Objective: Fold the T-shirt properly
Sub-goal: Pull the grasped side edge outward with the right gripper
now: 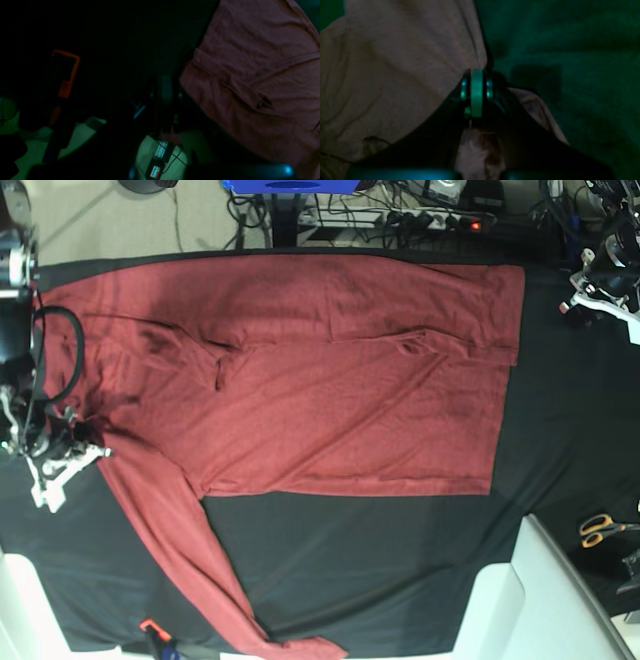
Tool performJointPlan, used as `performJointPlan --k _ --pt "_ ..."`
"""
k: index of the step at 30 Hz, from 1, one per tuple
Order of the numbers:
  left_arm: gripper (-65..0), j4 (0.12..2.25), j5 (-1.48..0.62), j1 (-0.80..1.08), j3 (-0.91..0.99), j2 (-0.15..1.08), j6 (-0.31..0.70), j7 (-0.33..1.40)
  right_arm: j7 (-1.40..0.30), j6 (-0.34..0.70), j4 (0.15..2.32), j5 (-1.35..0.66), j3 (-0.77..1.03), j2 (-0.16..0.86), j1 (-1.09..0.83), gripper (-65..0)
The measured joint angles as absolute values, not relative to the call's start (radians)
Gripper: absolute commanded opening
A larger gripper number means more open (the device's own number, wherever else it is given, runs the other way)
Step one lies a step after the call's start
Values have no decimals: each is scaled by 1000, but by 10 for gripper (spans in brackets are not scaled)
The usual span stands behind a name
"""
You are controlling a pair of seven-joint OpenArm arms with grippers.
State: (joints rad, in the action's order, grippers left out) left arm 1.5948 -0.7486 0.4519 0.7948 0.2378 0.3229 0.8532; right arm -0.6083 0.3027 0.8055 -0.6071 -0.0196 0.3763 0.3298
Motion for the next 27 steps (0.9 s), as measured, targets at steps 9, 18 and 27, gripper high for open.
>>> performJointPlan --k 9,18,27 --pt "-615 1595 -748 452 795 238 323 854 -667 304 891 -617 106 366 282 -644" --pt "-615 1594 -748 452 795 238 323 853 -698 306 891 -606 150 365 265 -639" --pt "-615 1594 -749 452 795 238 323 854 -735 302 899 -606 151 348 265 -410"
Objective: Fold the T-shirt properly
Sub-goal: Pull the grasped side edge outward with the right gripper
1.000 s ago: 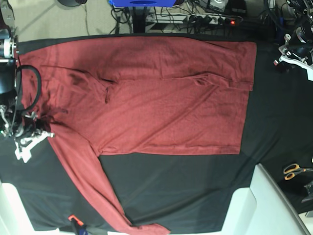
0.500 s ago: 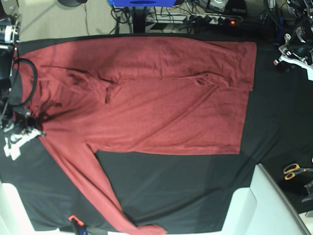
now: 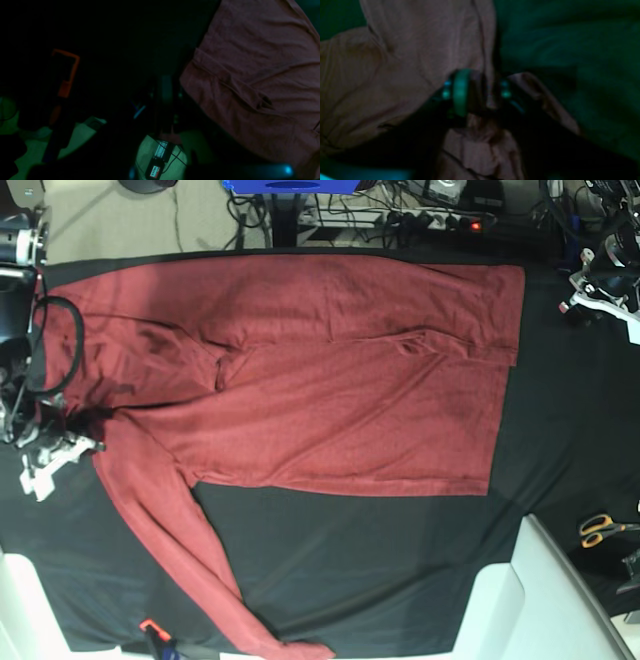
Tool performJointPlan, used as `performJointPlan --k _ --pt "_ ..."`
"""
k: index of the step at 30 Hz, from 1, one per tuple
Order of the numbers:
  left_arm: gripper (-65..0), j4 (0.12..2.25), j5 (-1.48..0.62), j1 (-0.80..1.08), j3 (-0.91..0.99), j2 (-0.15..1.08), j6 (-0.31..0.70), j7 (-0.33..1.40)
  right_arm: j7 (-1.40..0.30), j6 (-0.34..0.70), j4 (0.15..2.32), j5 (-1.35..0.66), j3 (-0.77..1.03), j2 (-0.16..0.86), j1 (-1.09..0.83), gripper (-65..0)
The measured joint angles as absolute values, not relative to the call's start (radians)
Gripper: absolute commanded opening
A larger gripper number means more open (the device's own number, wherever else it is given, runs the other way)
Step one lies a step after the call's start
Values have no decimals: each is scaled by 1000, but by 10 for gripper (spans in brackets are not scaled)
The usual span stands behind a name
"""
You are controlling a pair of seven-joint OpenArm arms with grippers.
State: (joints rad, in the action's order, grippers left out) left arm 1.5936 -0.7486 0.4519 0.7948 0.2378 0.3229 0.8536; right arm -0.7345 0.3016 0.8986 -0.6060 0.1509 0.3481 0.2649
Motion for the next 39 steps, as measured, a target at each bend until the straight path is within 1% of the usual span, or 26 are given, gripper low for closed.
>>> performJointPlan --k 3,7,9,12,14,16,18,20,22,24,26,31,32,33,34,35,38,39 --pt "-615 1594 -748 452 795 238 323 854 -734 302 949 -604 154 351 267 -311" --pt "-615 1594 -748 452 795 238 323 854 -731 296 952 -601 156 339 313 -215" --pt "-617 1594 -748 451 795 238 323 854 -730 298 882 -603 153 331 375 -186" --pt "-617 1593 -749 451 795 237 323 853 -702 302 697 -599 147 332 509 -179" --pt "-619 1593 -748 451 794 236 323 854 -612 299 556 -589 135 338 590 -176" --pt "-620 1593 -750 455 797 236 323 852 -542 295 428 -527 76 337 653 -176" --pt "-620 1593 -748 458 800 236 323 852 -450 288 310 -470 12 313 698 -174" --pt "-620 1593 -749 461 801 236 323 853 -362 301 221 -443 -13 281 712 -173" --pt "-622 1593 -748 463 802 237 323 853 -312 305 172 -442 -13 262 711 -173" --pt "-622 1593 -748 463 802 236 323 850 -295 296 148 -438 -14 262 709 -173" --pt "-622 1593 -749 459 801 232 323 850 -290 282 147 -437 -13 268 709 -173" --pt "-622 1593 -748 455 797 233 323 850 -276 284 154 -437 -13 268 695 -183" --pt "-622 1593 -749 455 797 233 323 850 -277 284 155 -437 -14 268 695 -192" --pt "-622 1593 -749 455 797 233 323 850 -280 286 155 -437 -14 268 695 -225" --pt "-622 1593 -749 455 797 232 323 850 -281 287 155 -438 -14 268 695 -279" --pt "-622 1593 -748 455 797 232 323 850 -282 286 155 -438 -14 268 694 -339" --pt "-622 1593 -748 455 797 233 323 850 -287 284 155 -438 -15 266 692 -609" --pt "-622 1592 -748 455 797 233 323 850 -287 284 158 -434 -15 265 692 -650"
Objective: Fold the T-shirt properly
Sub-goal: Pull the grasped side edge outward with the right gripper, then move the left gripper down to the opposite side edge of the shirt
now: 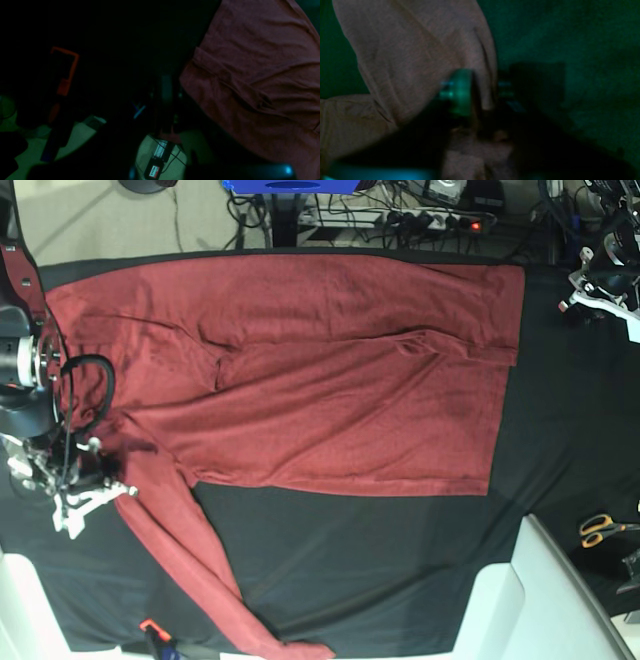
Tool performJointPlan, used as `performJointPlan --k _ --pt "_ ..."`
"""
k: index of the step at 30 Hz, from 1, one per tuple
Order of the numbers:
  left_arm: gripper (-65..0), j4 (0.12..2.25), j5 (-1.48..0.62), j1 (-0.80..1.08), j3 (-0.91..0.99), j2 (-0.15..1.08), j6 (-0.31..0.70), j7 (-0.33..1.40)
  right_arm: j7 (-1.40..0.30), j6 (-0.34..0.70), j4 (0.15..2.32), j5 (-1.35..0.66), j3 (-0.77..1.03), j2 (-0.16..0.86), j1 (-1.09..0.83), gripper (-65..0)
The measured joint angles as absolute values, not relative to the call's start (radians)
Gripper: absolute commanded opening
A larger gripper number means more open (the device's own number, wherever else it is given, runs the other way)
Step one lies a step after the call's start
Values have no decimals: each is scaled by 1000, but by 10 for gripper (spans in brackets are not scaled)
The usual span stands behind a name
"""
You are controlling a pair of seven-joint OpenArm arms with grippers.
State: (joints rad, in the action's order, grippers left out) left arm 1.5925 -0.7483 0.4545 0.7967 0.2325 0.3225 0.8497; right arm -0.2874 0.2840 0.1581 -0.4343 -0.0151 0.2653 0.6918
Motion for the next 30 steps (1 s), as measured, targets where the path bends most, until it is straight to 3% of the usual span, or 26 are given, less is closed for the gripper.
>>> performJointPlan --k 2,4,15,30 --pt "-622 1592 -748 454 797 233 323 850 -290 286 193 -437 -15 265 684 -621" --pt "-622 1592 -748 454 797 233 323 850 -291 284 227 -437 -15 265 684 -650" --pt "-622 1592 -749 454 796 232 323 850 -443 287 535 -438 -15 264 619 -650" --pt "-617 1592 -748 454 796 233 323 850 -476 287 556 -438 -15 265 591 -650"
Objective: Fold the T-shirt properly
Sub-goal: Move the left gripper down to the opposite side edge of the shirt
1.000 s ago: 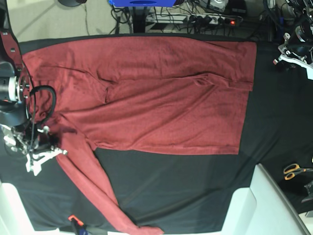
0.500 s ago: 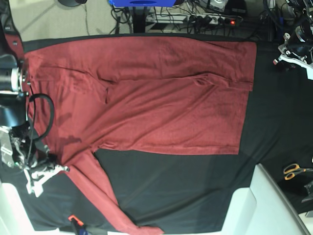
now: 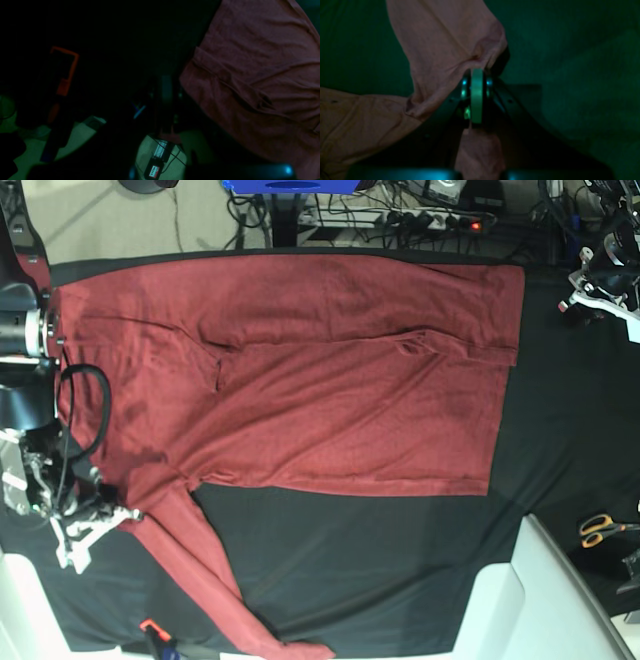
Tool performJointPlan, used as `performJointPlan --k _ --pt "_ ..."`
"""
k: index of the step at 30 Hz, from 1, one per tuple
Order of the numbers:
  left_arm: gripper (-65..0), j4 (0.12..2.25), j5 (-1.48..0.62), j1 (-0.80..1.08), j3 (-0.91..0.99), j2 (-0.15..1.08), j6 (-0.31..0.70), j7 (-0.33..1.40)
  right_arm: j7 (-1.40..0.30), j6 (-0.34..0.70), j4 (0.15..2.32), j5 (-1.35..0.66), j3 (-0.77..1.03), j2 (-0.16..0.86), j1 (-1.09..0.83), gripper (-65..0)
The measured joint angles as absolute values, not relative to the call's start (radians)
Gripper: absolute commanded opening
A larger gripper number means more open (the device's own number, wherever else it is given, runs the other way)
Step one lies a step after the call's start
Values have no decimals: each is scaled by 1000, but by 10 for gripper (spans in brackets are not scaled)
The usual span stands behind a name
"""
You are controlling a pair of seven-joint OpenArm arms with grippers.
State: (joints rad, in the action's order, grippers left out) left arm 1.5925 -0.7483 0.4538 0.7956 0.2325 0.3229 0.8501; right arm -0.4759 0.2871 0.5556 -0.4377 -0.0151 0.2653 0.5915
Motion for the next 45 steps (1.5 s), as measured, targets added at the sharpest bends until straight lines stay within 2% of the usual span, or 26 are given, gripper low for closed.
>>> performJointPlan --k 4,8,11,14,17,19,24,25,27,33,35,37,41,45 --pt "-615 1592 -737 421 770 246 322 854 -476 287 556 -437 -15 265 584 -650" --pt "-614 1592 -745 353 653 307 319 850 -475 288 556 -439 -15 266 587 -650" --pt "-609 1571 -750 278 547 355 253 855 -476 287 556 -437 -15 265 586 -650" --pt "-518 1469 -753 153 443 414 154 853 -477 287 556 -437 -17 265 586 -650" --pt "-382 1335 -748 27 345 454 138 846 -477 287 556 -440 -17 265 586 -650" --pt "-321 1245 -752 -42 289 458 141 847 -477 286 556 -437 -17 263 583 -650" --pt "-313 1036 -744 -196 204 458 138 849 -479 287 556 -438 -17 266 574 -647" --pt "-313 1004 -746 -225 191 461 138 846 -479 286 556 -437 -17 265 573 -635" --pt "-313 966 -742 -273 152 464 137 842 -483 286 556 -438 -17 265 573 -561" --pt "-304 955 -534 -339 106 450 141 841 -528 287 556 -440 -15 269 572 -207" --pt "-304 953 -492 -340 110 441 141 842 -529 287 556 -440 -12 279 572 -108" --pt "-304 952 -490 -338 109 438 141 843 -535 295 556 -443 52 294 570 -87" --pt "-304 950 -483 -337 110 442 141 842 -593 284 556 -432 236 351 550 -120" --pt "-304 949 -482 -338 110 443 142 842 -617 281 556 -427 244 357 508 -116"
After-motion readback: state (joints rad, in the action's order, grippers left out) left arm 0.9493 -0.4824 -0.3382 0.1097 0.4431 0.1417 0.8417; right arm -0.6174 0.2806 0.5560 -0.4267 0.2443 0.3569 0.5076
